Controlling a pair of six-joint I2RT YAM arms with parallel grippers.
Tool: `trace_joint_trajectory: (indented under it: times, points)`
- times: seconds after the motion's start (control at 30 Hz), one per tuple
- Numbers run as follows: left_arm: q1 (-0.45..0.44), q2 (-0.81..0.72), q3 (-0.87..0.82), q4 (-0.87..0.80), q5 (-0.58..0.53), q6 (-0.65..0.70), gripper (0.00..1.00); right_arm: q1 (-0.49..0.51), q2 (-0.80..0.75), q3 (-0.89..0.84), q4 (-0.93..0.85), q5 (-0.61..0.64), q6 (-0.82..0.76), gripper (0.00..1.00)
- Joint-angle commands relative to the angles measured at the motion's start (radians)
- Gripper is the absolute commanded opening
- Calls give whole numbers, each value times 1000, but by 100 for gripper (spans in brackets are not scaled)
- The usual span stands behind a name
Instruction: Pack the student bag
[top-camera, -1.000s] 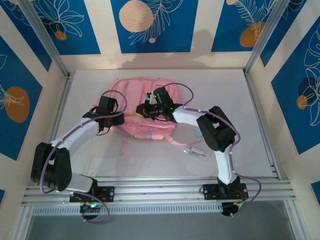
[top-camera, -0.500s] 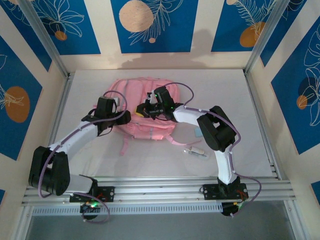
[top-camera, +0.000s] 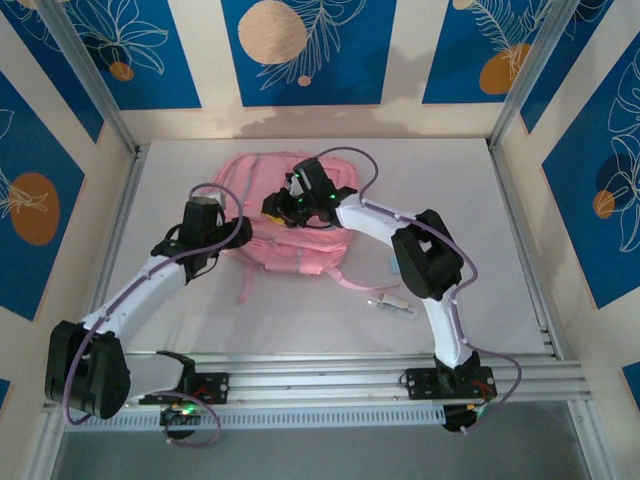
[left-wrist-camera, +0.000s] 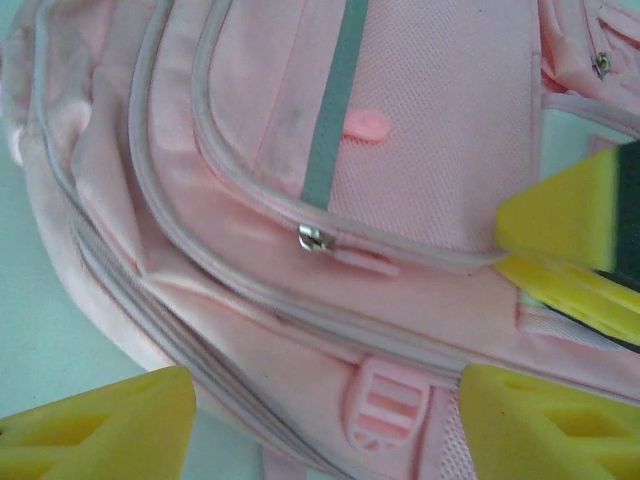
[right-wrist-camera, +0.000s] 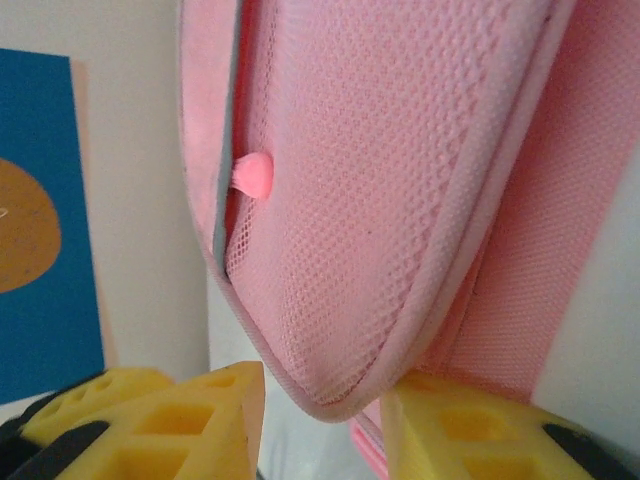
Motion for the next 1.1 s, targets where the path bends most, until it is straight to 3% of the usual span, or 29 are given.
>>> trace_joint_trajectory:
  times: [0.0, 0.13, 0.23, 0.27, 0.73, 0.9, 1.07]
  points:
    - [-2, -14, -19, -26, -19, -34, 70, 6, 74, 89, -204, 178, -66, 38]
    - [-1, -18, -30, -9, 0, -47, 70, -7, 132, 135, -271, 226, -26, 38]
    - [-3, -17, -35, -1, 14, -50, 70, -19, 150, 145, -275, 232, -11, 5]
    - [-1, -16, -38, 4, 20, -45, 70, -22, 147, 147, -272, 231, -12, 0]
    - [-4, 97, 25, 138, 84, 27, 72, -52, -65, 158, -181, 6, -21, 0]
    - [-5, 146, 90, 128, 47, 86, 72, -60, -80, 170, -185, -50, -12, 0]
    - [-14, 196, 135, 137, 84, 102, 72, -54, -88, 130, -145, -85, 17, 0]
